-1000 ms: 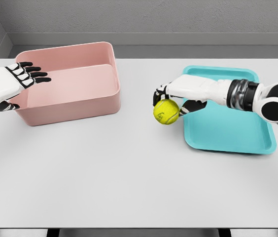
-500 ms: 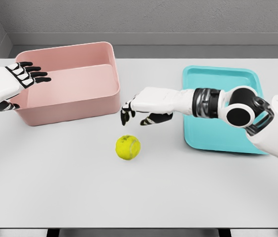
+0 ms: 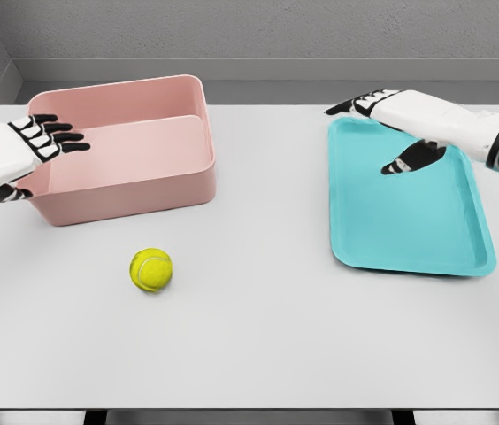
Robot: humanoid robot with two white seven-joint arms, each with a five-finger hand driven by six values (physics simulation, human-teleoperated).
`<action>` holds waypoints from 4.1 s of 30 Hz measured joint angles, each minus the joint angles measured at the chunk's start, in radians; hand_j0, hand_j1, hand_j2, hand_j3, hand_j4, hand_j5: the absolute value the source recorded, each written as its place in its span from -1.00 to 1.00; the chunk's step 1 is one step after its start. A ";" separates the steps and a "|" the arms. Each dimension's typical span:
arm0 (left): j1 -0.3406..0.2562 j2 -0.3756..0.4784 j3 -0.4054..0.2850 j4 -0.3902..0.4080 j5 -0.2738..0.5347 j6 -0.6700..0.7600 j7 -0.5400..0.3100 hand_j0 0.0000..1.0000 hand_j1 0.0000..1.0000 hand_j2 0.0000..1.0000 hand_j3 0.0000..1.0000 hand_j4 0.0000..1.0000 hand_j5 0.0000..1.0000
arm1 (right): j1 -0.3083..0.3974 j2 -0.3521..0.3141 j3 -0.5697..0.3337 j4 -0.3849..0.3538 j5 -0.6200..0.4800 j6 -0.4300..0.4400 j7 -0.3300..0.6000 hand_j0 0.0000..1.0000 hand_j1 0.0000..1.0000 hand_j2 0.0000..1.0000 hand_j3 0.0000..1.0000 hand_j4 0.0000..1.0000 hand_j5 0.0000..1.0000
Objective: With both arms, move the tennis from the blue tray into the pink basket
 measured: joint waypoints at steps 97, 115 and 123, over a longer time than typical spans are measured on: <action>-0.104 -0.186 -0.258 -0.205 -0.117 -0.002 -0.351 -1.00 -1.00 -1.00 -1.00 -1.00 -1.00 | 0.158 -0.107 -0.078 -0.035 0.008 -0.054 0.000 1.00 1.00 1.00 1.00 1.00 1.00; -0.308 -0.259 -0.143 -0.039 0.207 -0.002 -0.352 -1.00 -1.00 -1.00 -1.00 -1.00 -1.00 | 0.160 -0.095 -0.080 -0.035 0.008 -0.054 0.000 1.00 1.00 1.00 1.00 1.00 1.00; -0.345 -0.282 -0.104 0.264 0.182 -0.003 -0.357 -1.00 -1.00 -1.00 -1.00 -1.00 -1.00 | 0.152 -0.088 -0.082 -0.035 0.008 -0.054 0.000 1.00 1.00 1.00 1.00 1.00 1.00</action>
